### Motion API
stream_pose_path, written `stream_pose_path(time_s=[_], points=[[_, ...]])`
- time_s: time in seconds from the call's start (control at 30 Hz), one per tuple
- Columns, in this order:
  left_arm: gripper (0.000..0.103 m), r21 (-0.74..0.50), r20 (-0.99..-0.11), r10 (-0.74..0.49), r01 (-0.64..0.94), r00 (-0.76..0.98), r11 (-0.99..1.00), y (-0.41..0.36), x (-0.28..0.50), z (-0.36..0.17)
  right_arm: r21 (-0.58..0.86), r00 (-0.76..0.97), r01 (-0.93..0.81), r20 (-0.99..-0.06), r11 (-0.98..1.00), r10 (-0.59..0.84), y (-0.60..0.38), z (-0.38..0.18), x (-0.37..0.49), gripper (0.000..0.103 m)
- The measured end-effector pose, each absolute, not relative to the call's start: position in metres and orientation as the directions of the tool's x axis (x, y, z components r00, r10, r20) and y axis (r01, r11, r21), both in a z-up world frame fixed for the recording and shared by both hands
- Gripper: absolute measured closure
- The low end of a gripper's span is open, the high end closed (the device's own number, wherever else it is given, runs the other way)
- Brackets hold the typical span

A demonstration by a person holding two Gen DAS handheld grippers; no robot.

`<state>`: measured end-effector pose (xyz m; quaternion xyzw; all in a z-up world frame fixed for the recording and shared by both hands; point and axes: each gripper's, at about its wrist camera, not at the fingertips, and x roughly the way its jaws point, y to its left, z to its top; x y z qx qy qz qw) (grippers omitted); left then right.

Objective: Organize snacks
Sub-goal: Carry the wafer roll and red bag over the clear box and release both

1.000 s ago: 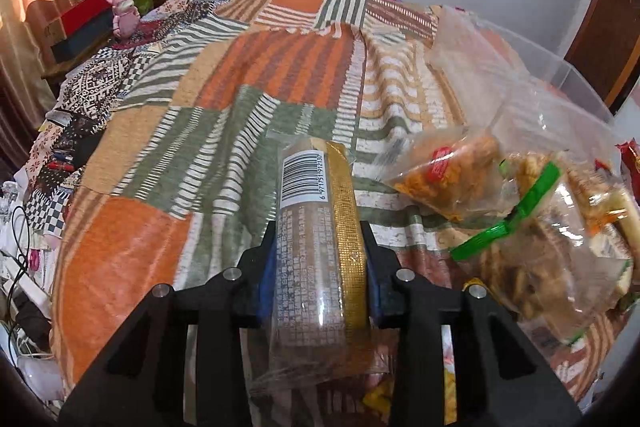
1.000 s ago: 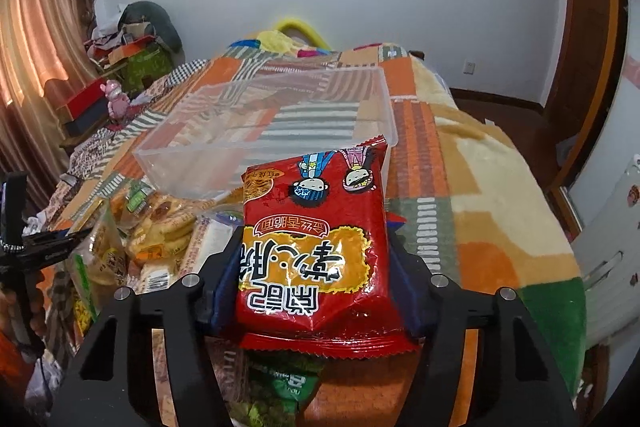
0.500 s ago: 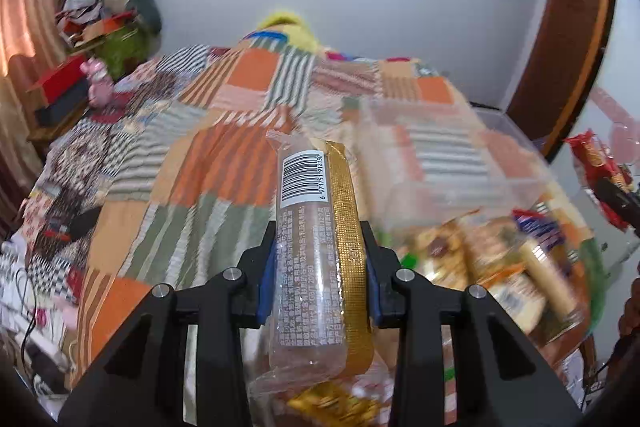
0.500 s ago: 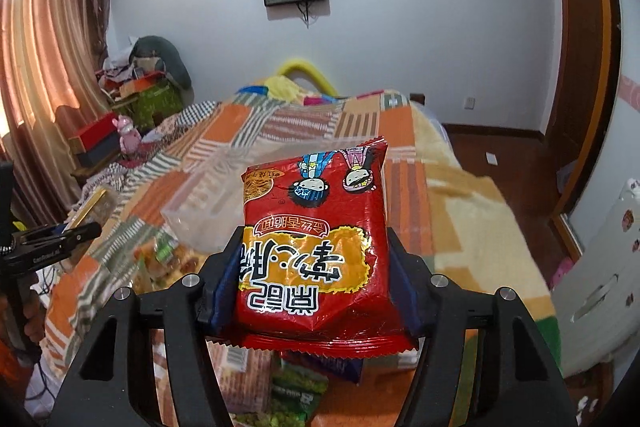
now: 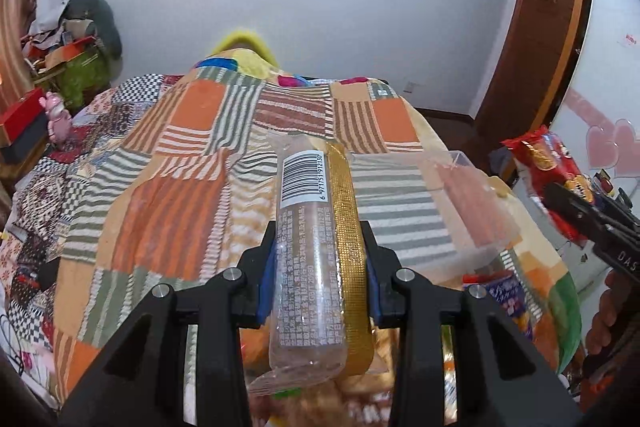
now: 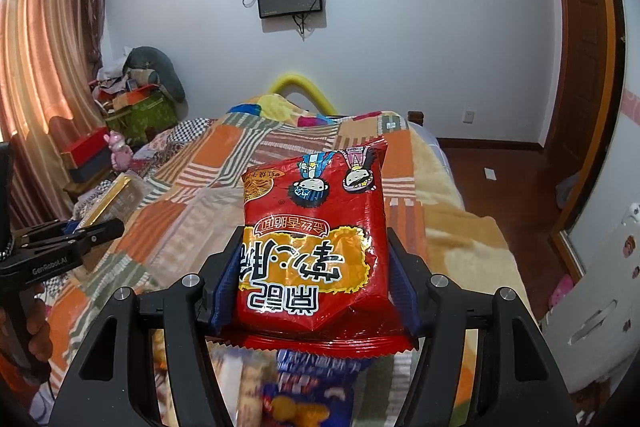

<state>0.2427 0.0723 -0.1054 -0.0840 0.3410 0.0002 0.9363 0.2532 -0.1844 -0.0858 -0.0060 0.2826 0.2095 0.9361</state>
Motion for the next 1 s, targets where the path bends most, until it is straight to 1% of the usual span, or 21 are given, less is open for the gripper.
stream_pose_path(time_s=[0.1,0.3,0.53,0.73,0.83,0.93,1.0], points=[[0.067,-0.159,-0.649,-0.071,-0.044,0.757,0.986,0.066,0.259,-0.108,0.099,0.739,-0.397,-0.556,0.912,0.382,-0.178,-0.093,0.267,0.043],[0.067,-0.147,-0.698,-0.099,-0.006,0.709,0.989,0.054,0.296,-0.121,0.111,0.698,-0.404,-0.604,0.908,0.385,-0.170,-0.108,0.283,0.043],[0.067,-0.119,-0.756,-0.103,0.019,0.646,0.993,0.044,0.328,-0.140,0.089,0.653,-0.397,-0.672,0.914,0.349,-0.163,-0.120,0.308,0.043],[0.067,-0.106,-0.796,-0.106,0.035,0.596,0.994,0.040,0.346,-0.156,0.087,0.596,-0.419,-0.724,0.904,0.346,-0.158,-0.130,0.317,0.043],[0.067,-0.096,-0.803,-0.097,0.032,0.588,0.995,0.039,0.351,-0.161,0.079,0.577,-0.435,-0.740,0.897,0.345,-0.155,-0.135,0.316,0.041],[0.066,-0.061,-0.792,-0.071,0.037,0.606,0.997,0.036,0.350,-0.159,0.068,0.573,-0.445,-0.745,0.893,0.342,-0.153,-0.137,0.313,0.041],[0.065,-0.062,-0.780,-0.076,0.044,0.622,0.997,0.036,0.346,-0.154,0.056,0.578,-0.450,-0.742,0.891,0.338,-0.153,-0.136,0.310,0.040]])
